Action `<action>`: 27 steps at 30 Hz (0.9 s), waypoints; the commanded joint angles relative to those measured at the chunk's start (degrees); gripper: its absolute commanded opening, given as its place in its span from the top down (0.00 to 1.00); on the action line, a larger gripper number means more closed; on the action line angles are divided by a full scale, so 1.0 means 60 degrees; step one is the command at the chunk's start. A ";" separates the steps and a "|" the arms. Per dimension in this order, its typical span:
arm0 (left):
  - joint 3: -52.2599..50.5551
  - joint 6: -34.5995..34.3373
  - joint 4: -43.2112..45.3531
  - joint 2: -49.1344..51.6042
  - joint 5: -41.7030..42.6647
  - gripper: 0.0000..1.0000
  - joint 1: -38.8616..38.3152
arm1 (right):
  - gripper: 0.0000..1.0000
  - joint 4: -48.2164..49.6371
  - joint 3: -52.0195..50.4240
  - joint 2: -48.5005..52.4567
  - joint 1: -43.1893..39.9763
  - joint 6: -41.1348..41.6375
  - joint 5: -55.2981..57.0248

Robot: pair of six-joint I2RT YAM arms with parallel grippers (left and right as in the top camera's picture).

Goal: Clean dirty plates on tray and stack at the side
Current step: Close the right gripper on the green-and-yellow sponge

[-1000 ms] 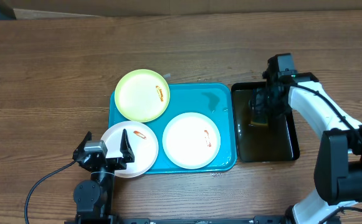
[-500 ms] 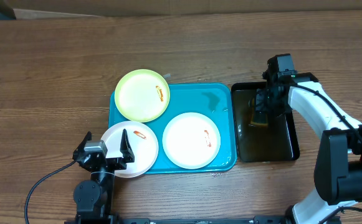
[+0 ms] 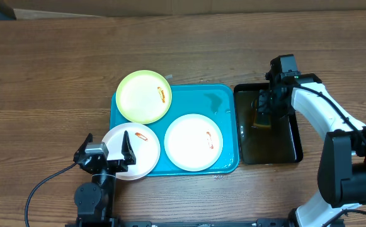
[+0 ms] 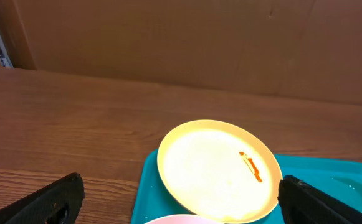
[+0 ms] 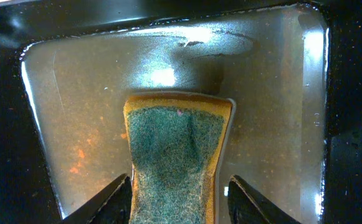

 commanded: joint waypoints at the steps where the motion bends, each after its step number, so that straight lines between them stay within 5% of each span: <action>1: -0.0033 0.0149 0.0011 -0.0066 0.0015 0.00 -0.0058 | 0.47 0.0062 -0.0011 -0.0033 0.0055 -0.0007 0.0087; 5: -0.0033 0.0149 0.0011 -0.0066 0.0015 0.00 -0.0058 | 0.35 0.0058 -0.0011 -0.0033 0.0055 -0.0007 0.0087; 6: -0.0033 0.0149 0.0011 -0.0066 0.0015 0.00 -0.0058 | 0.45 0.0051 -0.0011 -0.0033 0.0055 -0.0007 0.0087; 7: -0.0033 0.0149 0.0011 -0.0066 0.0015 0.00 -0.0058 | 0.80 0.0051 -0.0011 -0.0033 0.0055 -0.0007 0.0087; 8: -0.0033 0.0149 0.0011 -0.0066 0.0015 0.00 -0.0058 | 0.90 0.0047 -0.0011 -0.0033 0.0055 -0.0007 0.0087; 9: -0.0033 0.0149 0.0011 -0.0066 0.0015 0.00 -0.0058 | 0.90 0.0044 -0.0011 -0.0033 0.0055 -0.0007 0.0087; 11: -0.0033 0.0149 0.0011 -0.0066 0.0015 0.00 -0.0055 | 0.57 0.0055 -0.0011 -0.0033 0.0055 -0.0007 0.0087; 13: -0.0033 0.0149 0.0011 -0.0066 0.0015 0.00 -0.0058 | 0.49 0.0055 -0.0011 -0.0033 0.0055 -0.0007 0.0087; 15: -0.0033 0.0149 0.0011 -0.0066 0.0015 0.00 -0.0058 | 0.89 0.0055 -0.0011 -0.0033 0.0055 -0.0007 0.0087; 17: -0.0033 0.0149 0.0011 -0.0066 0.0015 0.00 -0.0058 | 0.96 0.0058 -0.0011 -0.0033 0.0055 -0.0007 0.0091; 18: -0.0033 0.0149 0.0011 -0.0066 0.0015 0.00 -0.0058 | 0.93 0.0062 -0.0011 -0.0033 0.0055 -0.0007 0.0091; 20: -0.0033 0.0149 0.0011 -0.0066 0.0015 0.00 -0.0055 | 0.59 0.0095 -0.0011 -0.0033 0.0055 -0.0007 0.0087; 21: -0.0033 0.0149 0.0011 -0.0066 0.0015 0.00 -0.0058 | 0.52 0.0117 -0.0011 -0.0033 0.0055 -0.0007 0.0087; 27: -0.0033 0.0149 0.0011 -0.0066 0.0015 0.00 -0.0055 | 0.37 0.0135 -0.0011 -0.0033 0.0055 -0.0004 0.0087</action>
